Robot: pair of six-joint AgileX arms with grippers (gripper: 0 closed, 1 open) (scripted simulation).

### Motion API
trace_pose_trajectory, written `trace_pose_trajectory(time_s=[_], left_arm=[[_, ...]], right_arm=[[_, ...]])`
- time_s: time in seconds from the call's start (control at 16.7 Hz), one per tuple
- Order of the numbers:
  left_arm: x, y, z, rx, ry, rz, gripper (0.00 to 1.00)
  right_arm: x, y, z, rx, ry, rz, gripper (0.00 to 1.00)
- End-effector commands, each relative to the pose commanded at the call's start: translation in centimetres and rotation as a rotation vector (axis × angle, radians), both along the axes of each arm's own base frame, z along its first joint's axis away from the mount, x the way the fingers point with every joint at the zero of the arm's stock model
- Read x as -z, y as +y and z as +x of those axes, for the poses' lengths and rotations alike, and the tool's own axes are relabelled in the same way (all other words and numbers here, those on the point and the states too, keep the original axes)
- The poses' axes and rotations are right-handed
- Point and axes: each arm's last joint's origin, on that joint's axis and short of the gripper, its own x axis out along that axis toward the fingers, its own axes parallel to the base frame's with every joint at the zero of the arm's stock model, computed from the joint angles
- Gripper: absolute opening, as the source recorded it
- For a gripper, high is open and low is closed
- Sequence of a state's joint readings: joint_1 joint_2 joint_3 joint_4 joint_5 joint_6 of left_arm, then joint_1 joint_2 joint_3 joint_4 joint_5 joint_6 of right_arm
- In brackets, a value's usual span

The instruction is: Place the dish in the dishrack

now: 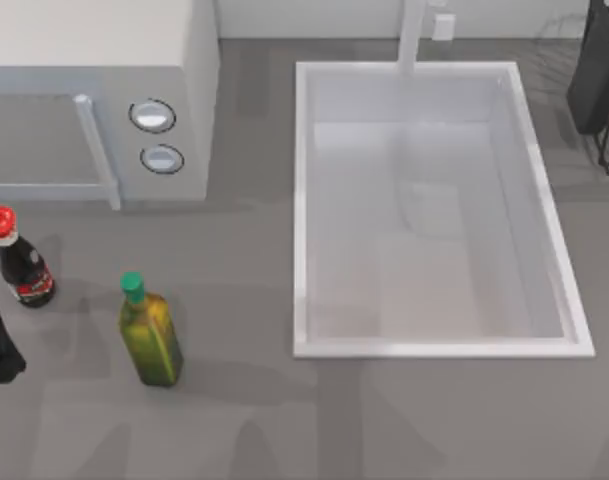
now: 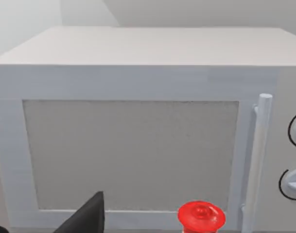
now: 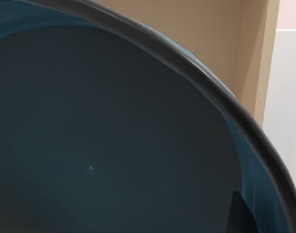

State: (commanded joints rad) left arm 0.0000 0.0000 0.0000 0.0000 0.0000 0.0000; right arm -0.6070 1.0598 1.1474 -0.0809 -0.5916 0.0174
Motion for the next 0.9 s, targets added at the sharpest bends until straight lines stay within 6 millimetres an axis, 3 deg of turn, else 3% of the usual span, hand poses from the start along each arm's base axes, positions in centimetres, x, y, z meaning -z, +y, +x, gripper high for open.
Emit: trace_pose_trajectory(time_s=[0.24, 0.54, 0.72, 0.9], left_arm=[[0.0, 0.0, 0.0, 0.0, 0.0, 0.0, 1.0], [0.0, 0.0, 0.0, 0.0, 0.0, 0.0, 1.0], [0.0, 0.0, 0.0, 0.0, 0.0, 0.0, 1.0], [0.0, 0.0, 0.0, 0.0, 0.0, 0.0, 1.0]], right_arm=[[3.7, -2.1, 6.1, 0.005, 0.007, 0.003, 0.0], [11.7, -2.2, 13.9, 0.005, -0.013, -0.008, 0.0], [16.2, -0.7, 16.7, 0.003, -0.015, -0.007, 0.0], [19.0, 0.5, 17.8, 0.003, -0.004, -0.003, 0.0]])
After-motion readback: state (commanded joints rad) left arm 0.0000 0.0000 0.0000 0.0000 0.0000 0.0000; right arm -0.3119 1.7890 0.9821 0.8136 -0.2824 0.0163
